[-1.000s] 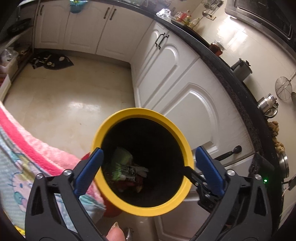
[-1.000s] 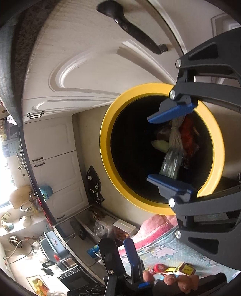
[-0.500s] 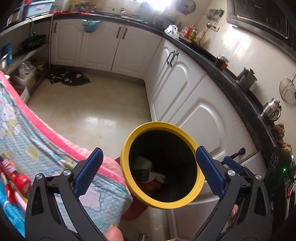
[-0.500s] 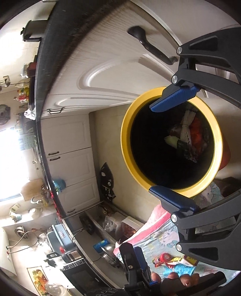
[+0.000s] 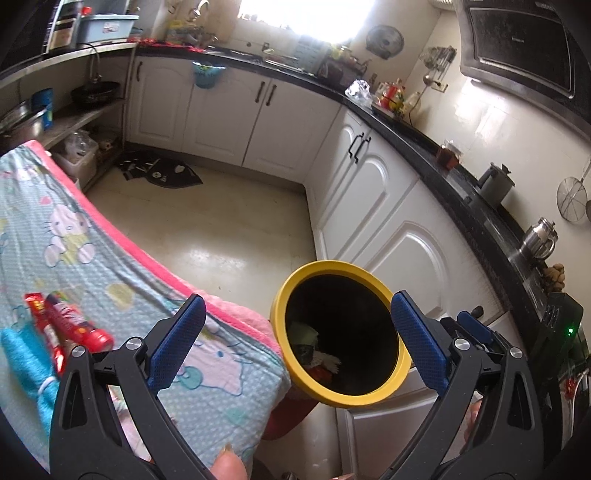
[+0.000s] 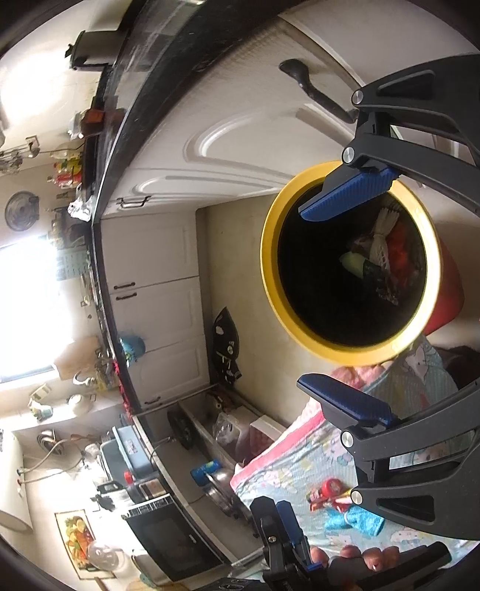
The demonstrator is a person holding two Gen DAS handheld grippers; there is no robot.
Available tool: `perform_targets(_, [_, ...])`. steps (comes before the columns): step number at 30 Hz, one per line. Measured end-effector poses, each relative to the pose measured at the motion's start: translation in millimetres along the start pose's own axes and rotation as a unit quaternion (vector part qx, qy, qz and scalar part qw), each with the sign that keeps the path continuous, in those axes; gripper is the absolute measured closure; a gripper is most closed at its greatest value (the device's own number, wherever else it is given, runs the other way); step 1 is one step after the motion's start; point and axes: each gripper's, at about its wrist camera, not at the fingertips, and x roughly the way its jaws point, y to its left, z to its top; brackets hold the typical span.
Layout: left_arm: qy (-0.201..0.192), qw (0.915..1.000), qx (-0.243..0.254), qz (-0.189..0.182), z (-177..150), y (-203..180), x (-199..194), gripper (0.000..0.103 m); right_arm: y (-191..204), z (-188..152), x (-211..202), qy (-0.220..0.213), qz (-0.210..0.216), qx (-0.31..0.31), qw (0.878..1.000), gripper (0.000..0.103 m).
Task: Collect trash
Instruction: 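Move both tools back toward the blue towel and red cans on the bed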
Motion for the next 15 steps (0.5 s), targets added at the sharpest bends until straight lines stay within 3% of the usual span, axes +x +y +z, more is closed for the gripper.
perform_targets(15, [-0.039,0.9981,-0.021,0.043,-5.1,38.3,-46.0,0.011,67.2,7.3,-13.7,-0.012,0.055,-0.049,0.997,0.02])
